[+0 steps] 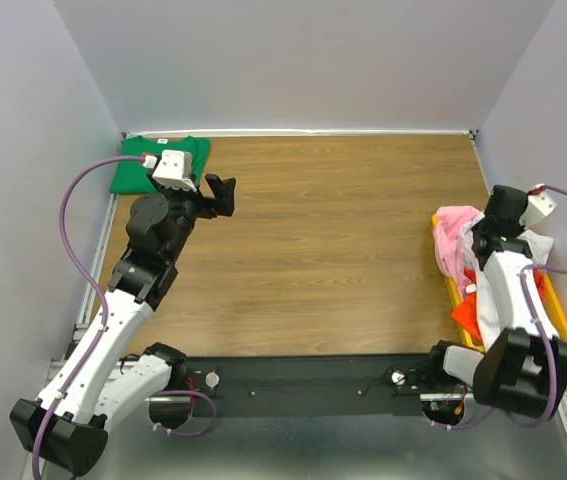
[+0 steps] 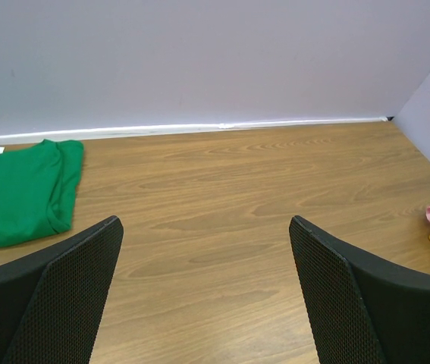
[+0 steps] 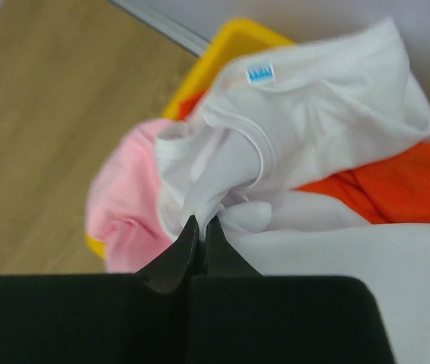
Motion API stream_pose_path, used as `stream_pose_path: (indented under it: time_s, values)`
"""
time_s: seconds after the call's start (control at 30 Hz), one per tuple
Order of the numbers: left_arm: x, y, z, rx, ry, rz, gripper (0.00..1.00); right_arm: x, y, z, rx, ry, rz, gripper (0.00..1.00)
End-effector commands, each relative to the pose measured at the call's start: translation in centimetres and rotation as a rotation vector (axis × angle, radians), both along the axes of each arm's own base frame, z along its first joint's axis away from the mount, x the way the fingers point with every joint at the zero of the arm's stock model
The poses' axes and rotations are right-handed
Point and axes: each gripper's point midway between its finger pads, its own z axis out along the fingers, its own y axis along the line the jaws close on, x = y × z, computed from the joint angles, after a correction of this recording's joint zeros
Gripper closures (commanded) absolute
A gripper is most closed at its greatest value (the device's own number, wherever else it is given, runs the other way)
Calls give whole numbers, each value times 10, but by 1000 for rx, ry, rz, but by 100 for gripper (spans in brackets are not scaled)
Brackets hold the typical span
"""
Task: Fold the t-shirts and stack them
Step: Grab the tshirt from the pile, then move the tshirt to the center of the board
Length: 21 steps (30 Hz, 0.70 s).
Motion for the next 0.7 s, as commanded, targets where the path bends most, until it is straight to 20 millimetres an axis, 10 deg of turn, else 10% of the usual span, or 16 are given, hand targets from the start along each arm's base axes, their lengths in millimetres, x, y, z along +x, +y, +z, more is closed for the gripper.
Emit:
stream_pose_path:
  time_s: [0.0, 0.27, 0.4, 0.53, 0.67]
  values:
    - [0, 7, 1, 4, -9, 31, 2, 11, 4, 108, -92, -251, 86, 100]
    - [0, 9, 3, 5, -16, 35, 2, -37, 16, 286, -277, -633, 102, 100]
    - [1, 11, 3, 7, -15, 43, 2, -38, 59, 381, -306, -826, 339, 100]
    - [2, 11, 2, 8, -12, 45, 2, -16, 114, 429, -231, -934, 661, 100]
    - [2, 11, 3, 12, -16, 43, 2, 25, 170, 435, -50, -991, 1026, 100]
